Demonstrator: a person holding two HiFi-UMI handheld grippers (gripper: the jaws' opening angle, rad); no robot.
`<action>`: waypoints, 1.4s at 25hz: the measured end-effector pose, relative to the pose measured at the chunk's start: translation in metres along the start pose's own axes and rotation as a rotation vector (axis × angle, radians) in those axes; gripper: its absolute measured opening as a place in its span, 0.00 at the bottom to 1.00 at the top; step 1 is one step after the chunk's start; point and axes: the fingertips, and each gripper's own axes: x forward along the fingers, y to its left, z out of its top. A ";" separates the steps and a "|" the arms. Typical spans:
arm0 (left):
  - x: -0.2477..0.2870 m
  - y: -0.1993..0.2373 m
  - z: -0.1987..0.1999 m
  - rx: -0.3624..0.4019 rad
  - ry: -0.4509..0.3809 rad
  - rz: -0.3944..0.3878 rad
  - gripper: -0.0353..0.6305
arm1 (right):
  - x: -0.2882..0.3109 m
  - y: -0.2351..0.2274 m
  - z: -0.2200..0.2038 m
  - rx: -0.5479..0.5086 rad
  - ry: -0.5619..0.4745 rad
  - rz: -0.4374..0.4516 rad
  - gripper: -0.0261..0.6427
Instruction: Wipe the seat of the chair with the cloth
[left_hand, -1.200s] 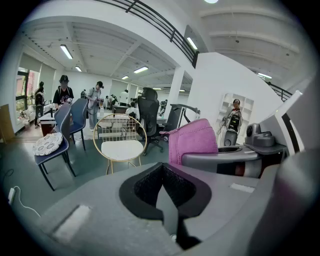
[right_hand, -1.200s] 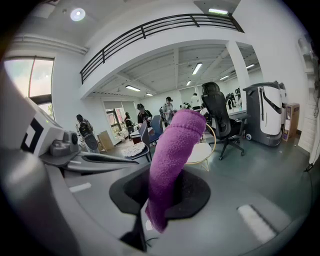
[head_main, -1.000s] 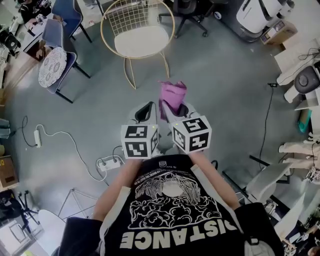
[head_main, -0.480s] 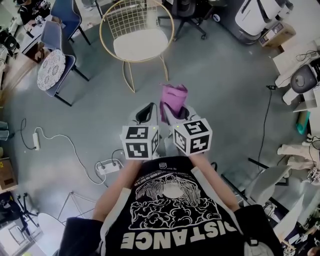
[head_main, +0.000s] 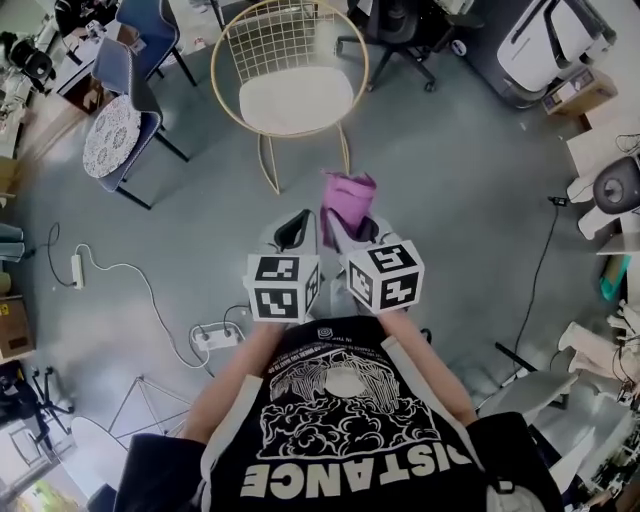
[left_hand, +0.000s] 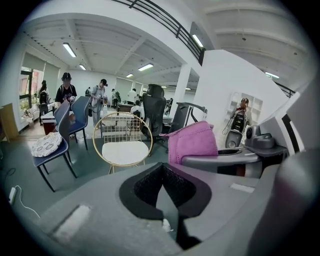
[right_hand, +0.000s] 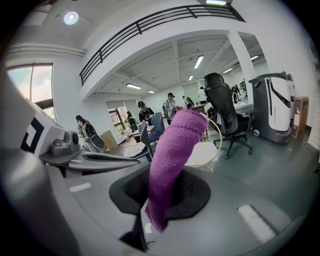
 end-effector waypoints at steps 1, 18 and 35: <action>0.009 0.002 0.004 -0.003 0.005 0.007 0.05 | 0.006 -0.007 0.004 0.002 0.006 0.010 0.13; 0.128 -0.010 0.067 -0.023 0.053 0.112 0.05 | 0.062 -0.122 0.065 0.047 0.044 0.131 0.13; 0.145 0.020 0.068 -0.083 0.060 0.216 0.05 | 0.099 -0.130 0.064 0.051 0.092 0.225 0.13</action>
